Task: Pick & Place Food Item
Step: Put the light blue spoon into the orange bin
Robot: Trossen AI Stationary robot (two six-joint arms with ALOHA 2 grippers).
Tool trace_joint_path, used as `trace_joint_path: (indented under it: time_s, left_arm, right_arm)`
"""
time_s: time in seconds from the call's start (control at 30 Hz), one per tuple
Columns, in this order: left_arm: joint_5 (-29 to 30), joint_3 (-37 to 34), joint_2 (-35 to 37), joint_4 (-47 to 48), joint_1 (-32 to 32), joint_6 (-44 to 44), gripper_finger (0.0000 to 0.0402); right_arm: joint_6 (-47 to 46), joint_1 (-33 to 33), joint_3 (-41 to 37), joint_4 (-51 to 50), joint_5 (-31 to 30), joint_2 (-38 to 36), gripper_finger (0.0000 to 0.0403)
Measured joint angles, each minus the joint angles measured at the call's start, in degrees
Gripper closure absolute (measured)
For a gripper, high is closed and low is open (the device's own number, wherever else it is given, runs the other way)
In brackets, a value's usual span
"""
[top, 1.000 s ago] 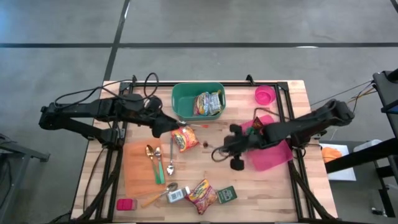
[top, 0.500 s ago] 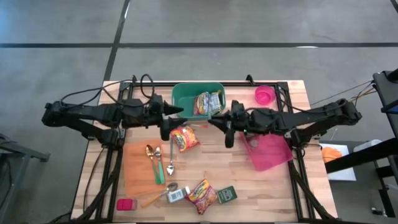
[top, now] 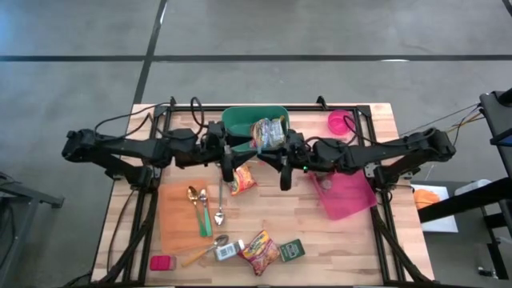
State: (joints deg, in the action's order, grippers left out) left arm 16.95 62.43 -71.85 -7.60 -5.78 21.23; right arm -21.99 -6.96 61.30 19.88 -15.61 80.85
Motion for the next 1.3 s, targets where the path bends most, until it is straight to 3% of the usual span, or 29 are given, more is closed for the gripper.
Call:
trace_joint_path:
  time_s: [0.3, 0.4, 0.7, 1.0, 1.3]
  left_arm:
    - [0.2, 0.2, -0.2, 0.0, 0.2, 0.1, 0.014]
    - [-1.4, 0.2, 0.1, 0.1, 0.2, 0.1, 0.0184]
    - [-8.9, 0.2, 1.0, 0.1, 0.1, -0.9, 0.0374]
    - [-10.4, 0.3, 2.2, 2.0, 0.1, 1.8, 0.0375]
    - [-10.5, 3.9, 3.0, 13.1, 0.1, 6.3, 0.0375]
  right_arm:
    - [4.1, -0.1, 10.9, -3.5, 5.4, 7.3, 0.0367]
    - [5.7, -0.4, 13.4, -6.3, 5.4, 8.5, 0.0367]
    - [6.6, -0.6, 15.5, -9.2, 5.2, 8.6, 0.0367]
    - [5.7, -0.7, 15.5, -9.1, 5.5, 8.4, 0.0366]
    - [6.3, -0.7, 16.1, -10.8, 5.8, 8.2, 0.0256]
